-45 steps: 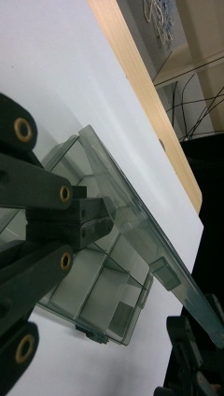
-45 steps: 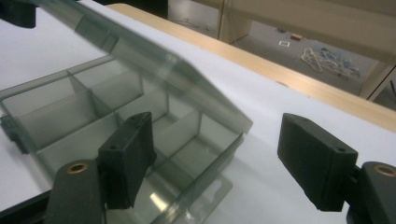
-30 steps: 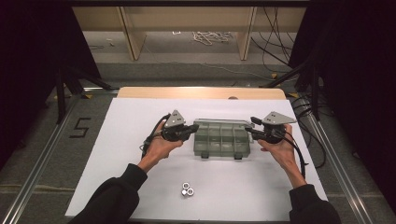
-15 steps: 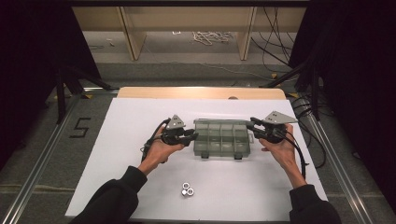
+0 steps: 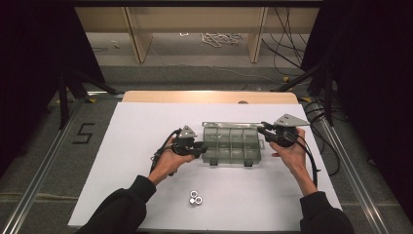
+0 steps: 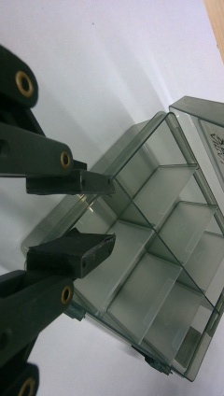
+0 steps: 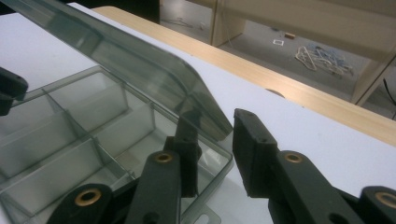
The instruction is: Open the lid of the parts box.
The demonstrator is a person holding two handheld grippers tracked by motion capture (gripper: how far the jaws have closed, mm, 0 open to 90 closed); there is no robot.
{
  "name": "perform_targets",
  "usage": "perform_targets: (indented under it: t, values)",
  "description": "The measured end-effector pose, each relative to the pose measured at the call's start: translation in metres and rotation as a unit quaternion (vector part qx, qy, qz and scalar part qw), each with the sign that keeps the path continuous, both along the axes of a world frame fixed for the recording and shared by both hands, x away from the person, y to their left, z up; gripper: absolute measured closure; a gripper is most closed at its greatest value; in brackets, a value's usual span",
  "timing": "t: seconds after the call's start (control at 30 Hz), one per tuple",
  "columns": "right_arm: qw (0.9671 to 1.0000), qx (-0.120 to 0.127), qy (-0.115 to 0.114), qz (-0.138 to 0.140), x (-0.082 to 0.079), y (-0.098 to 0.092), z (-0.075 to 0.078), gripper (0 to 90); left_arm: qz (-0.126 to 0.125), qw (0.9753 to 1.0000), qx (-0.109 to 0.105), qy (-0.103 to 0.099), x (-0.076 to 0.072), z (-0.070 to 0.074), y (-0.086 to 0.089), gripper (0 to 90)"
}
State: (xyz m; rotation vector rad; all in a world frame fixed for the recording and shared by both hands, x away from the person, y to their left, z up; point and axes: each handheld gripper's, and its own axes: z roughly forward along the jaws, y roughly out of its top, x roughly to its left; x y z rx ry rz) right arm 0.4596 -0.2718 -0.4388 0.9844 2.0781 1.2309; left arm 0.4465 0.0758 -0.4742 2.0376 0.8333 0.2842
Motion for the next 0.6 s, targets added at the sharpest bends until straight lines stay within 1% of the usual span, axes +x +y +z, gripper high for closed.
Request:
perform_targets:
  t: [0.17,0.2,0.23,0.27,0.3,0.33,0.37,0.4,0.43,0.47,0.5,0.53,0.6]
  values:
    - [0.9999,0.007,0.011,-0.01,0.004,0.001,-0.002,73.6,0.002,1.0,0.0,0.0,0.0,0.0,0.0,72.3]
    - [0.9997,0.008,0.013,-0.017,0.005,0.001,-0.003,74.0,0.004,1.0,0.0,0.0,-0.001,0.0,0.0,72.6]
    - [0.9997,0.008,0.013,-0.017,0.005,0.001,-0.003,74.0,0.004,1.0,0.0,0.0,-0.001,0.0,0.0,72.8]
    - [0.9996,0.018,0.002,-0.024,0.009,0.002,-0.005,74.7,0.007,1.0,0.0,0.0,-0.001,0.001,-0.001,72.9]
    - [0.9996,0.018,0.002,-0.024,0.009,0.002,-0.005,74.7,0.007,1.0,0.0,0.0,-0.001,0.001,-0.001,73.0]
    - [0.9994,0.017,0.002,-0.03,0.011,0.001,-0.005,76.3,0.01,1.0,-0.003,-0.001,-0.002,0.0,-0.002,73.1]
    - [0.9993,0.019,0.009,-0.033,0.011,0.001,-0.005,78.0,0.011,0.9999,-0.004,-0.003,-0.002,0.0,-0.002,73.1]
    - [0.9991,0.023,0.004,-0.036,0.012,0.001,-0.005,78.8,0.01,0.9999,-0.004,-0.002,-0.002,0.0,-0.002,73.1]
    - [0.9991,0.023,0.004,-0.036,0.012,0.001,-0.005,78.8,0.01,0.9999,-0.004,-0.002,-0.002,0.0,-0.002,73.1]
    - [0.9989,0.024,0.001,-0.04,0.014,0.0,-0.006,79.2,0.006,1.0,0.004,-0.003,-0.001,0.001,-0.001,73.2]
    - [0.9989,0.024,0.001,-0.04,0.014,0.0,-0.006,79.2,0.006,1.0,0.004,-0.003,-0.001,0.001,-0.001,73.2]
    - [0.9987,0.028,0.009,-0.042,0.014,0.001,-0.005,79.9,0.005,1.0,0.005,-0.004,-0.002,0.001,-0.001,73.2]
    - [0.9986,0.027,0.009,-0.045,0.015,0.001,-0.005,80.4,0.005,1.0,0.005,-0.004,-0.002,0.001,-0.001,73.2]
